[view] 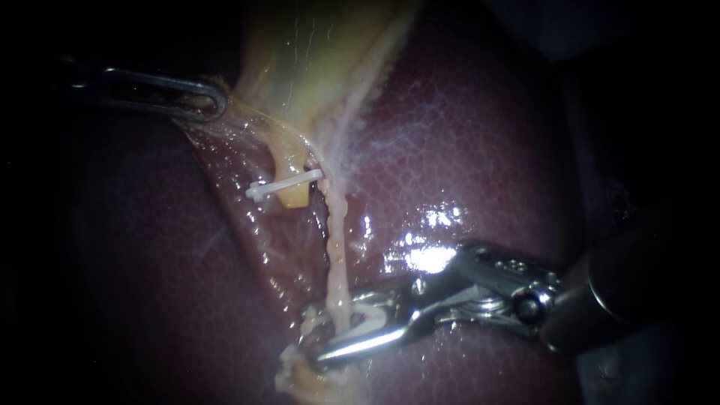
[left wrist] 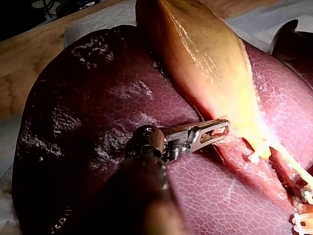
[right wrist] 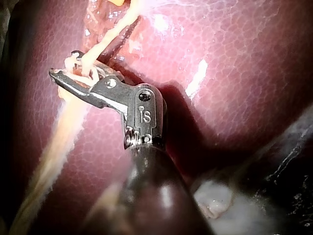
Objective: Clipping first clip right tube
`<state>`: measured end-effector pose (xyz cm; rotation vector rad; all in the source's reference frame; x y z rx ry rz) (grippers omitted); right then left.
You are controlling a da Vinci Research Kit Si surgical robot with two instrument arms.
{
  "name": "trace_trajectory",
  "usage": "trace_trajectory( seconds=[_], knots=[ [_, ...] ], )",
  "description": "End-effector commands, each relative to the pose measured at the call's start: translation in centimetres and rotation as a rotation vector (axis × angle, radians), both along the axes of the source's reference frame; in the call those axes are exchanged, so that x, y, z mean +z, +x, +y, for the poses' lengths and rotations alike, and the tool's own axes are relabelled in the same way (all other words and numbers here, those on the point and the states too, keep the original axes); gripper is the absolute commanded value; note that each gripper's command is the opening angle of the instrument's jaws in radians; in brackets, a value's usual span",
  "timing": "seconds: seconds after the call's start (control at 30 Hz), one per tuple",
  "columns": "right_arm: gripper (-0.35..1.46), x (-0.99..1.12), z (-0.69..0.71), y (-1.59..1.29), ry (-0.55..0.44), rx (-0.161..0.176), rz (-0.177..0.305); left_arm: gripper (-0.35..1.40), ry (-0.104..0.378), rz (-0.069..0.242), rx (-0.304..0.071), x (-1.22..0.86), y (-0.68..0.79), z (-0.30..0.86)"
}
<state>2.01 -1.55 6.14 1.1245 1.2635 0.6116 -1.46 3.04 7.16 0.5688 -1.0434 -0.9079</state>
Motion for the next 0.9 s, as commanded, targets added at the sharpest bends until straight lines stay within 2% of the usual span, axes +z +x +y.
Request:
trace_trajectory(
  seconds=[0.03,0.23,0.63,0.9],
  knots=[
    [0.06,0.00,-0.01,0.00,0.001,0.001,0.003,-0.35,0.000,0.000,0.000,0.00,0.00,0.00],
    [-0.35,0.01,0.00,-0.01,0.003,-0.011,0.010,-0.35,0.000,0.000,0.000,0.00,0.00,0.00],
    [-0.35,0.02,0.00,-0.01,0.009,-0.032,0.025,-0.35,0.000,0.000,0.000,0.00,0.00,0.00],
    [-0.35,0.05,0.02,-0.01,0.009,-0.033,0.025,-0.35,0.000,0.000,0.000,0.00,0.00,0.00]
  ],
)
